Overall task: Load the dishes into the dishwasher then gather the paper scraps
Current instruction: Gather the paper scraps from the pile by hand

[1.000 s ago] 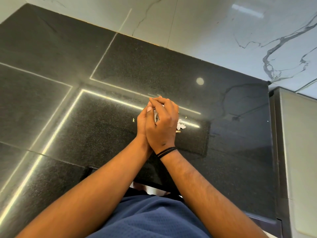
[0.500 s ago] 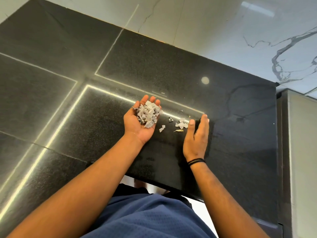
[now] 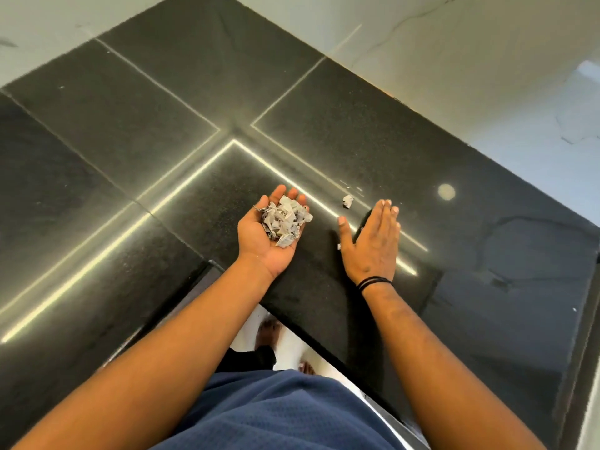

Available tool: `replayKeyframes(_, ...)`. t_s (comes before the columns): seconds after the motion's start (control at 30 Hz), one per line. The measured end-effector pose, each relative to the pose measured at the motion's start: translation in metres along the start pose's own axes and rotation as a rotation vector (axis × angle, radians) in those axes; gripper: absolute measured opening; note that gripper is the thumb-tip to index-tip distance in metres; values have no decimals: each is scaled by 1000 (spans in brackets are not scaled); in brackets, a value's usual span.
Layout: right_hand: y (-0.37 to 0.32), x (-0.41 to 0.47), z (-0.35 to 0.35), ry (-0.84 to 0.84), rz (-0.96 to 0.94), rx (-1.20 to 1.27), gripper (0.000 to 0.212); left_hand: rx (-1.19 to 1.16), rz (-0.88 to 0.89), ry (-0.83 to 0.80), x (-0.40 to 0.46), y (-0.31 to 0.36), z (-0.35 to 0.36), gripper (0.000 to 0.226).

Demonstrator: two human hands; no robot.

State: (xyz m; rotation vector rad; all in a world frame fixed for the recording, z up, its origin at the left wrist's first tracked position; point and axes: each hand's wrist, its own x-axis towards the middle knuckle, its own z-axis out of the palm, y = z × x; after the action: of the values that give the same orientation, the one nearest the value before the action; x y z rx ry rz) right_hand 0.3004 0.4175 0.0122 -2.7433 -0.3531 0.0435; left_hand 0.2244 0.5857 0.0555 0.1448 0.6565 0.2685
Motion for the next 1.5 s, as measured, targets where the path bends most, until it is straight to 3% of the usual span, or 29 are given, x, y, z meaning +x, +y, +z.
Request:
replayKeyframes(0.23,-23,41,9,-184,-433,3,76,-106,162,77,-42,-7,-27,35)
replayKeyframes(0.5,-44,25,16,-386,-855,78,62,-193,310,146,-80,-33,-67,37)
replayKeyframes(0.6,-39,11,15,-459,-747,402,53,-226,340,154,-93,-44,-81,36)
replayKeyframes(0.67,-32,0,14,-347,-533,634,51,-253,368,179,-100,-47,-91,35)
replayKeyframes(0.73,-24,-7,10,-218,-403,634,54,-291,402,216,-104,-48,-101,35)
replayKeyframes(0.97,-29,-6,13,-331,-609,346,54,-497,535,256,-93,-50,-132,37)
replayKeyframes(1.5,-51,-19,17,-401,-784,236,51,-662,545,185,-45,-53,-150,28)
